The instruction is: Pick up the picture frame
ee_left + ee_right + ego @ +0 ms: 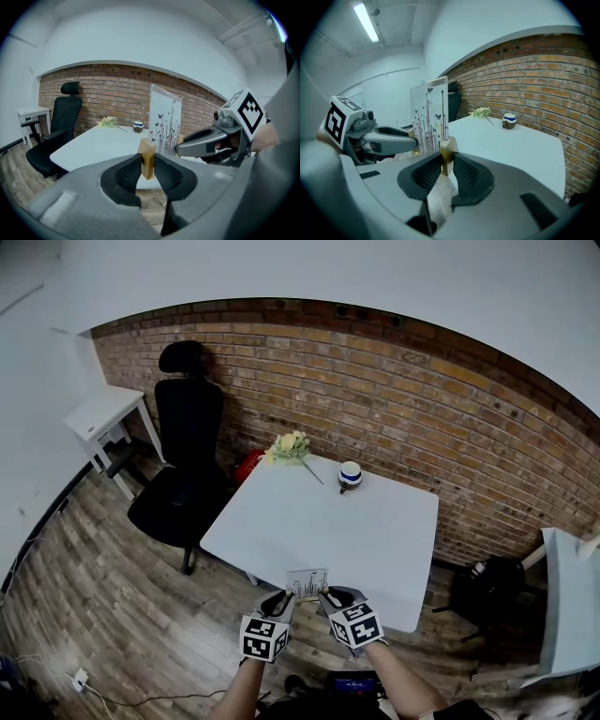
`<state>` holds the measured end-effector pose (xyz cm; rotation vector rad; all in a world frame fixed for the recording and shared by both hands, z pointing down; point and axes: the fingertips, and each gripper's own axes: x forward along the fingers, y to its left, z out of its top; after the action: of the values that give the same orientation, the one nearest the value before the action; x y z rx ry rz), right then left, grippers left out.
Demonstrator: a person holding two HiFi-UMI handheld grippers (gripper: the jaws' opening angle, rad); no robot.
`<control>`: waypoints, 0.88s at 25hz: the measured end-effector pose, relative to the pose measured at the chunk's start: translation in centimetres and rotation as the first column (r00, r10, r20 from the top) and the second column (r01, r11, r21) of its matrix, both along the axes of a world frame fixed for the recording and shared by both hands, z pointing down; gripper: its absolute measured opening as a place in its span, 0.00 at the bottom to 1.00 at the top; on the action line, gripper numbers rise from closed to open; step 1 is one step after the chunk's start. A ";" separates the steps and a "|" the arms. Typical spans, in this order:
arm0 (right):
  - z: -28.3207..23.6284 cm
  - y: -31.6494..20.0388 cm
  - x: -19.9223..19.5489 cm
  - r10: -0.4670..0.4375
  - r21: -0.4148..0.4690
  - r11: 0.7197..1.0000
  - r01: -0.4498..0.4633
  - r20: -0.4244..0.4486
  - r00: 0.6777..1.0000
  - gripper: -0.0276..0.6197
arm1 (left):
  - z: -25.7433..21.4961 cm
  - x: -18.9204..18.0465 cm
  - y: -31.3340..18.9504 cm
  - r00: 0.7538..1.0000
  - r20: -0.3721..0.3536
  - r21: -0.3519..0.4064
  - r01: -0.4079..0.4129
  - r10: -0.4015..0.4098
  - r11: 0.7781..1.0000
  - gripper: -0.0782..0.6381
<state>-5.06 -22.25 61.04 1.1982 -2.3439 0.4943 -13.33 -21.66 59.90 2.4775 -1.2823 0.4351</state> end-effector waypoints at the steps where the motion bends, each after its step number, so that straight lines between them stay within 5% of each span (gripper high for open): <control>1: 0.0 0.0 0.2 -0.003 0.002 1.000 0.003 0.003 1.000 0.18 | 0.0 0.2 0.1 1.000 0.002 0.000 0.005 -0.005 1.000 0.24; 22: -0.4 1.5 2.7 -0.041 0.018 0.999 0.040 0.034 0.999 0.18 | -0.6 2.7 1.8 0.999 0.033 0.013 0.042 -0.042 0.999 0.24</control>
<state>-2.40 -20.78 60.63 1.1562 -2.4010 0.4853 -10.59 -19.85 59.26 2.4586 -1.3511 0.4620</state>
